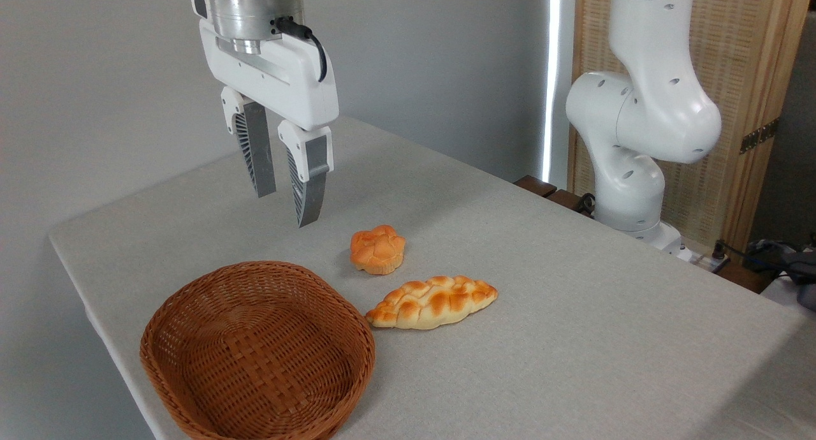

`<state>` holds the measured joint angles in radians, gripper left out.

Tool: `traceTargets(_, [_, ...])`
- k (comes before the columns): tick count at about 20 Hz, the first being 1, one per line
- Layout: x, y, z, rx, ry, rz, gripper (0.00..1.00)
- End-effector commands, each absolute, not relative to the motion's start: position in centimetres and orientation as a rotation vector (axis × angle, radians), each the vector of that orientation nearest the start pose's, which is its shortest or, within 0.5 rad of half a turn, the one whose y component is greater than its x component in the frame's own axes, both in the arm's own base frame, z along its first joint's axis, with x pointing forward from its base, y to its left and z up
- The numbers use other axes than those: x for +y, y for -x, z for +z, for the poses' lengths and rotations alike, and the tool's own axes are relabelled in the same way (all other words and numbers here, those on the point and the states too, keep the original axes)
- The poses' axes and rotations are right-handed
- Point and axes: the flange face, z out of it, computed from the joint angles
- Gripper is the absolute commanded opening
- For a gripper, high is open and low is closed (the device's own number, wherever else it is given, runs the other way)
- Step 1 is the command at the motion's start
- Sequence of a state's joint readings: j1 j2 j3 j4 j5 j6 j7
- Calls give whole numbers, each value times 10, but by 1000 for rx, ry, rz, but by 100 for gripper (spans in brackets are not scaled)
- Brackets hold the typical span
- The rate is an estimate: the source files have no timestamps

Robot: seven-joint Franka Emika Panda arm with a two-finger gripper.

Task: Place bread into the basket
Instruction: 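Move the open gripper down toward the braided bread roll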

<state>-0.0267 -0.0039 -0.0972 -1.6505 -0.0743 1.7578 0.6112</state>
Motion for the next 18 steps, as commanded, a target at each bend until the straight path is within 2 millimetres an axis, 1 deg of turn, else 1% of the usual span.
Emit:
traceTargets(1, [-82, -556, 599, 1159, 2988, -110, 100])
traceTargets(7, [-82, -556, 599, 1161, 2988, -107, 100])
traceTargets(9, [-85, -553, 592, 1170, 2985, -92, 100])
traceTargets(10, [-88, -547, 583, 1182, 2981, -69, 100])
traceTargets(11, [-89, -540, 582, 1197, 2973, -65, 100])
traceTargets(13, [-94, -531, 572, 1316, 2918, -54, 100])
traceTargets(14, [-97, -526, 567, 1340, 2903, -63, 100])
traceTargets(17, [-95, -511, 551, 1348, 2855, -146, 100])
traceTargets(18, [-92, -505, 545, 1400, 2794, -130, 100])
